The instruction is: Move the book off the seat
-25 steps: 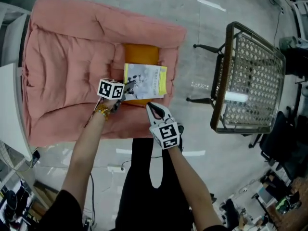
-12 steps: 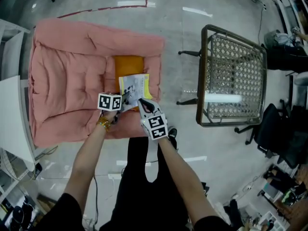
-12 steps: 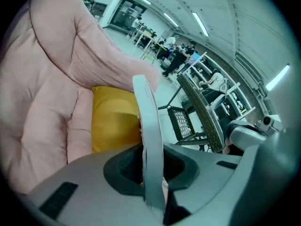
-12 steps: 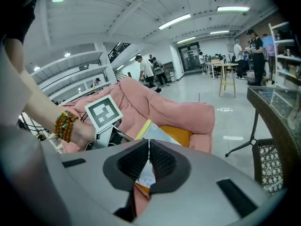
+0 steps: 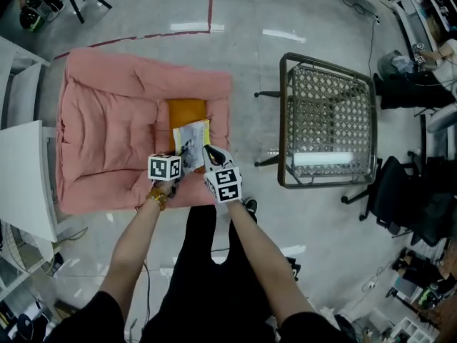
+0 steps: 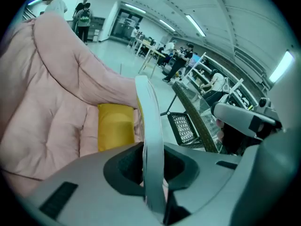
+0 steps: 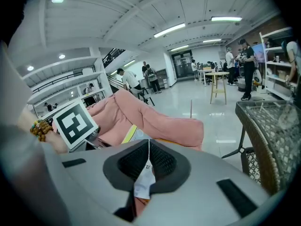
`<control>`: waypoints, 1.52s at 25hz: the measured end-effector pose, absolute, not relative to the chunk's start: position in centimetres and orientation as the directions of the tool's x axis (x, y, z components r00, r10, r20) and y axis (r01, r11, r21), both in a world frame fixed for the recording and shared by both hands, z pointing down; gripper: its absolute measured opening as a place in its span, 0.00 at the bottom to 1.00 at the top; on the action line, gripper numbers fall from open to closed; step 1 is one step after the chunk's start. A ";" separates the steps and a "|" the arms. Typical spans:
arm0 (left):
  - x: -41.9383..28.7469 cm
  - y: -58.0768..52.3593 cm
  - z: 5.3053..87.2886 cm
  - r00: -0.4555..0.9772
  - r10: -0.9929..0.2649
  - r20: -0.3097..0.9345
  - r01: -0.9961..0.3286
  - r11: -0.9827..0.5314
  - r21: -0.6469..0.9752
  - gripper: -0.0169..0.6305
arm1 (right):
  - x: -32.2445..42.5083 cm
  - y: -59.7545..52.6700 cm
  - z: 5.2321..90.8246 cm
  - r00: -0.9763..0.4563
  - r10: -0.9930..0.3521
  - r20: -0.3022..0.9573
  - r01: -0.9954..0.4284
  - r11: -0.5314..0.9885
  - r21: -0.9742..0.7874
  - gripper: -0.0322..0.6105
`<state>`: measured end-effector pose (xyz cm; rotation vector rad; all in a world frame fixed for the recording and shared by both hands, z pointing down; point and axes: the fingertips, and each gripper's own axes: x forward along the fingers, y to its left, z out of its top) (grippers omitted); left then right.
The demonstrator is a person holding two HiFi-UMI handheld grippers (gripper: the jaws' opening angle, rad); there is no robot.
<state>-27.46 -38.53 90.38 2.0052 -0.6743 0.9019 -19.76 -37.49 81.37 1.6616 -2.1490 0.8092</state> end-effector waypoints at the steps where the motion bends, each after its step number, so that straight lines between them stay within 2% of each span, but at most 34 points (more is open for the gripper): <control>1: -27.4 -38.2 89.6 0.600 -0.135 0.788 -0.718 -0.526 0.457 0.14 | -19.7 -37.3 80.8 -0.282 -0.782 0.556 -0.955 0.170 -0.244 0.07; 23: -28.2 -36.7 73.0 0.687 -0.290 0.666 -0.682 -0.574 0.453 0.14 | -20.1 -34.9 67.8 -0.348 -0.789 0.506 -0.936 0.324 -0.139 0.07; 29: -25.7 -35.1 71.3 0.686 -0.312 0.657 -0.690 -0.567 0.451 0.14 | -18.7 -33.5 66.5 -0.378 -0.793 0.479 -0.925 0.350 -0.150 0.07; 38: -19.7 -32.4 68.6 0.652 -0.372 0.661 -0.727 -0.556 0.404 0.14 | -11.7 -31.1 64.9 -0.392 -0.804 0.447 -0.919 0.363 -0.154 0.07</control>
